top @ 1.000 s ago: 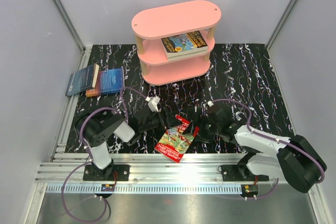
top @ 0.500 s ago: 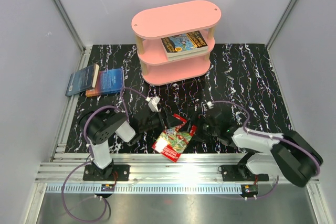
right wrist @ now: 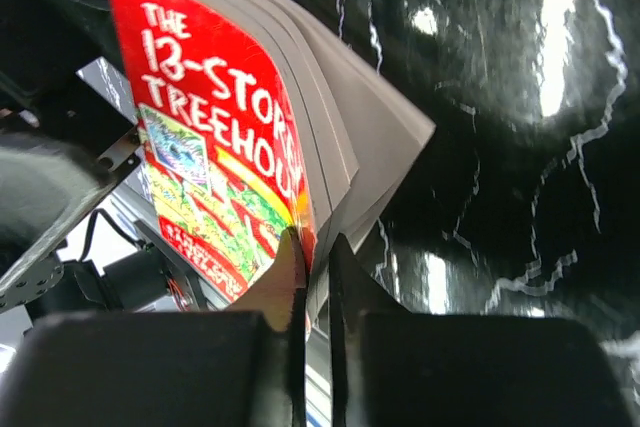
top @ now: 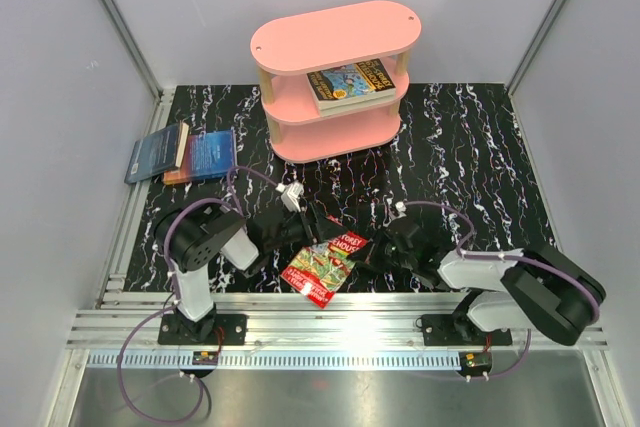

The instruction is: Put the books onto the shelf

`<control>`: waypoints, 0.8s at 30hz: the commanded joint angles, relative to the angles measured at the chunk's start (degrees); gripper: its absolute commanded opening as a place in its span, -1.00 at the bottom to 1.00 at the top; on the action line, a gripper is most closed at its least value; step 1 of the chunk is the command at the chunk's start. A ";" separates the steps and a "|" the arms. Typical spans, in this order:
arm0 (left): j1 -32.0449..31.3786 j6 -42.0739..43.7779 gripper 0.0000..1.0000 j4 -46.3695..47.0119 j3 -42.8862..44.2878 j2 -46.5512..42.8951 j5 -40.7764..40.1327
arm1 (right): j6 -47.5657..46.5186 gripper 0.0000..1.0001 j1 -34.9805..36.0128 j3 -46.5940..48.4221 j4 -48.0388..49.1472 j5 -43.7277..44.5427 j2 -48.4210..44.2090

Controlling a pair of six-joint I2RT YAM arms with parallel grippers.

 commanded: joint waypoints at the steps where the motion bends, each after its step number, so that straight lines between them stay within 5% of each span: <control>1: -1.43 0.87 0.68 -10.27 -1.53 4.81 1.64 | -1.53 -1.00 1.12 -0.61 -9.21 4.44 -4.25; 8: -1.34 0.78 0.67 -9.66 -2.06 4.46 1.64 | -3.03 -1.00 1.12 1.67 -16.33 7.17 -14.87; 17: 2.86 1.83 0.76 -8.34 -5.83 -0.80 2.34 | -10.58 -1.00 0.77 16.86 -42.78 20.41 -33.33; 24: 3.49 4.65 0.78 -12.47 -7.33 -5.47 0.85 | -19.62 -1.00 -3.09 32.23 -48.87 23.87 -32.04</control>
